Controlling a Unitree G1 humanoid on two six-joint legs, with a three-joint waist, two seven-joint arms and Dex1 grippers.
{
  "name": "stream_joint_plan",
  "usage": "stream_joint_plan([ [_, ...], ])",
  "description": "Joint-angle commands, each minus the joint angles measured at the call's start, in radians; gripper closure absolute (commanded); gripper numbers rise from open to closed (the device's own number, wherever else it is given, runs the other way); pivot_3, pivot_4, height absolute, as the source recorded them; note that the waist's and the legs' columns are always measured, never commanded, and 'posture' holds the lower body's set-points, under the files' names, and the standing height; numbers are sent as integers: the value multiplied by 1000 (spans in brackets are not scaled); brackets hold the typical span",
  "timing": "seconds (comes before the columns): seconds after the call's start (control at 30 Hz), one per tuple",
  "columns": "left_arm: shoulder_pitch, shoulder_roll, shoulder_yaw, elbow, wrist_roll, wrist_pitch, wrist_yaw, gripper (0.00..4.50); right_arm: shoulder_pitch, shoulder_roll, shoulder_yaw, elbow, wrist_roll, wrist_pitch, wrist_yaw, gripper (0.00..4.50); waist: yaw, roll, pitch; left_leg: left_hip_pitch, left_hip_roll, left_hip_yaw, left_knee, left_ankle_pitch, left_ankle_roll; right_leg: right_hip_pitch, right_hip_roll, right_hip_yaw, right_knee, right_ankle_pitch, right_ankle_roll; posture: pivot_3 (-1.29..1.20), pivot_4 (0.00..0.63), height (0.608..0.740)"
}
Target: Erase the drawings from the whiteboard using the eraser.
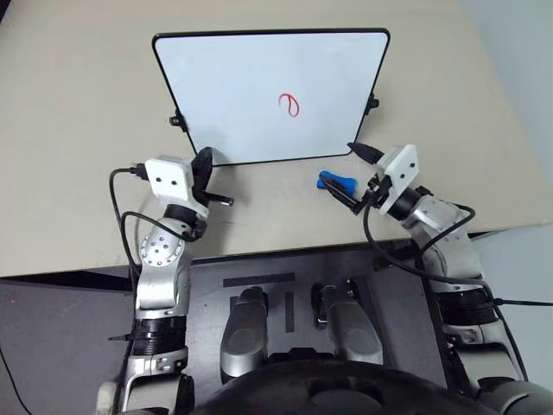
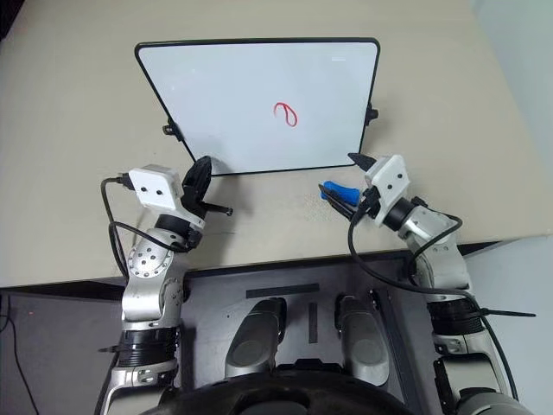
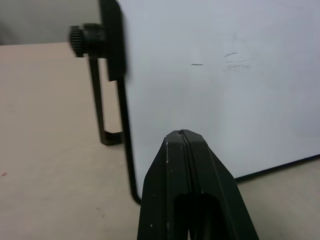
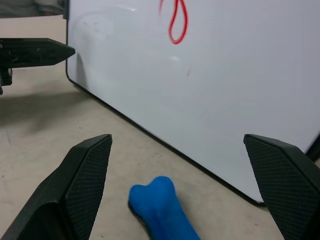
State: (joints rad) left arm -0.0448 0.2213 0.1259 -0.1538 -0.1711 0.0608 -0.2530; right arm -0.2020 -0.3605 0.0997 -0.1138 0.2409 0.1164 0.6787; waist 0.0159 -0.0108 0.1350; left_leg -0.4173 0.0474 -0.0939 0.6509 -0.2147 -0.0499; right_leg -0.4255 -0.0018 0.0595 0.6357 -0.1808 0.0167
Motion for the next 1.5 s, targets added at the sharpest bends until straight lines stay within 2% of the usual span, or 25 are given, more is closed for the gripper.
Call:
stream_joint_plan([
  [0.03, 2, 6, 4, -63, -7, 7, 2, 4500, 7, 6, 6, -35, 6, -16, 10, 43, 0, 0, 0, 0, 0, 0, 0, 0, 0, 0, 0, 0, 0, 0, 0, 0, 150, 740],
  [0.5, 49, -12, 2, -105, 2, 15, 30, 4500, -30, -36, 43, -65, 15, 15, 82, 43, -1, 0, 0, 0, 0, 0, 0, 0, 0, 0, 0, 0, 0, 0, 0, 0, 150, 740],
  [0.73, 91, -14, 11, -153, 2, 25, 49, 4500, -15, -89, 65, -72, 15, 34, 162, 43, -1, 0, 0, 0, 0, 1, 0, -1, -1, 0, 0, 0, -1, 0, 0, 0, 150, 740],
  [1.0, 75, -17, 8, -129, 4, 20, 49, 4500, 10, -134, 86, -55, -15, 47, 185, 43, 1, 0, 0, 0, 0, 0, 0, 0, -1, 1, 1, 0, 0, 0, 0, 0, 150, 740],
  [1.43, 53, -36, 6, -94, 8, -2, 50, 4500, -57, -125, 114, 119, -106, 13, 169, 43, 1, 0, 0, 0, 0, 0, 0, 0, -1, 1, 1, 1, 0, 0, 0, 0, 150, 740],
  [1.5, 57, -42, 3, -97, 11, -4, 52, 4500, -61, -124, 112, 133, -118, 7, 160, 408, 1, -1, 0, 0, 0, 0, 0, 0, -1, 1, 1, 1, 0, 0, 0, 0, 150, 740],
])
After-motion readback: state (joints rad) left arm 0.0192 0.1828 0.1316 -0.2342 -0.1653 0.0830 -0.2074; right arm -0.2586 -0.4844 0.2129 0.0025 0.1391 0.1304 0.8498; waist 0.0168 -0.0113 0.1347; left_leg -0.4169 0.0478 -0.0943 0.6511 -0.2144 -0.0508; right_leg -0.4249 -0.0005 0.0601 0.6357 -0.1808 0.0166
